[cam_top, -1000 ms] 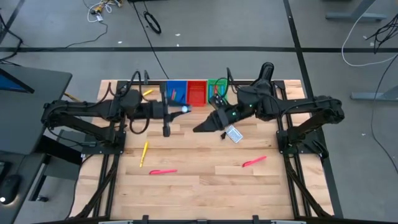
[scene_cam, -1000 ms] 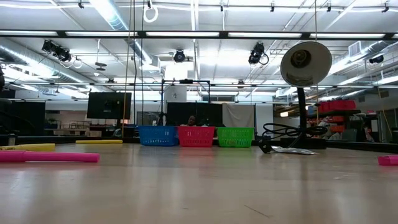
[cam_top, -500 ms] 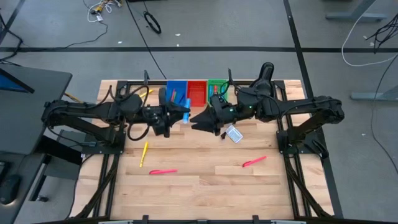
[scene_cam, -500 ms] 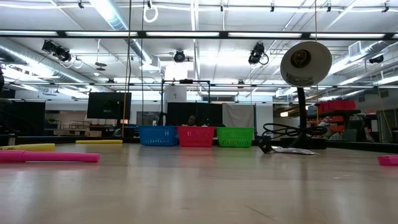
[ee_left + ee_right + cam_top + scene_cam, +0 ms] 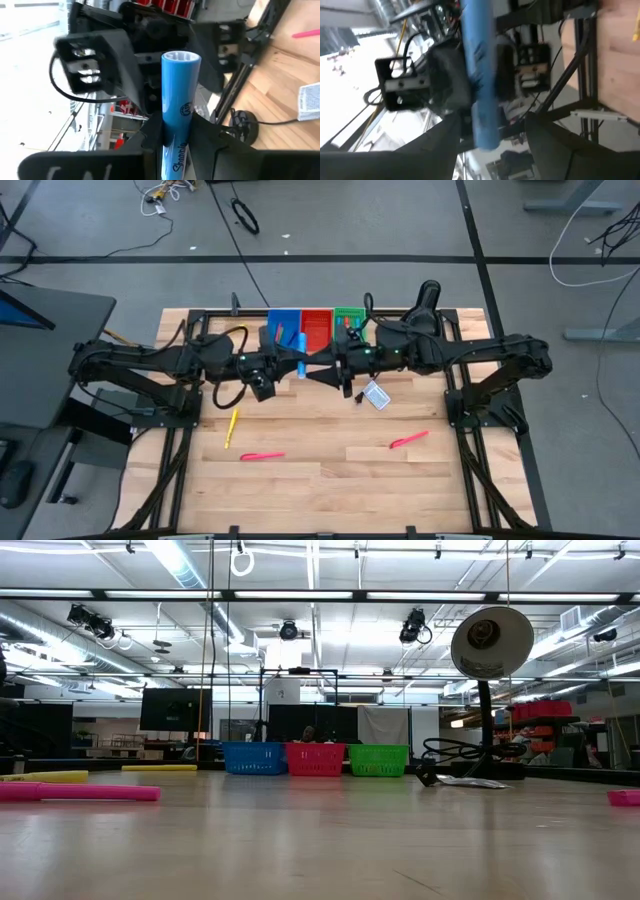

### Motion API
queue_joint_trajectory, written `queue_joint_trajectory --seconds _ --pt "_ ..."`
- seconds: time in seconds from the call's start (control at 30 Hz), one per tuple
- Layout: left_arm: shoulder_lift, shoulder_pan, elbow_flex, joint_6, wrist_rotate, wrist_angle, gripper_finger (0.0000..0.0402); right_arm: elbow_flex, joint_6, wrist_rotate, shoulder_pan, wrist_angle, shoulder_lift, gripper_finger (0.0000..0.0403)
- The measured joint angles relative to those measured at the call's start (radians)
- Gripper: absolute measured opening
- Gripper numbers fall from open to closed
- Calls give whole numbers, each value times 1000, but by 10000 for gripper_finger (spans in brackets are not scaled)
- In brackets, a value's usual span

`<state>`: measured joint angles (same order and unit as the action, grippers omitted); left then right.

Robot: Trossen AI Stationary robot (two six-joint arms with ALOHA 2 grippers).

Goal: Pick & Place Markers
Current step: Put the blue highlighter into the green bin

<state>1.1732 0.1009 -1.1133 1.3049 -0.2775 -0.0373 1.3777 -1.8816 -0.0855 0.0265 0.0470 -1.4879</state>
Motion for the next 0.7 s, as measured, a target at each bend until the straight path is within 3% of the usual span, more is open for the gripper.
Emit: queue_joint_trajectory --seconds 0.27,0.7 --pt "-1 0 0 0 -8 5 68 0 -23 43 -1 10 -18 216" --pt "6 -2 1 -16 -84 37 68 -1 -40 42 0 97 -55 158"
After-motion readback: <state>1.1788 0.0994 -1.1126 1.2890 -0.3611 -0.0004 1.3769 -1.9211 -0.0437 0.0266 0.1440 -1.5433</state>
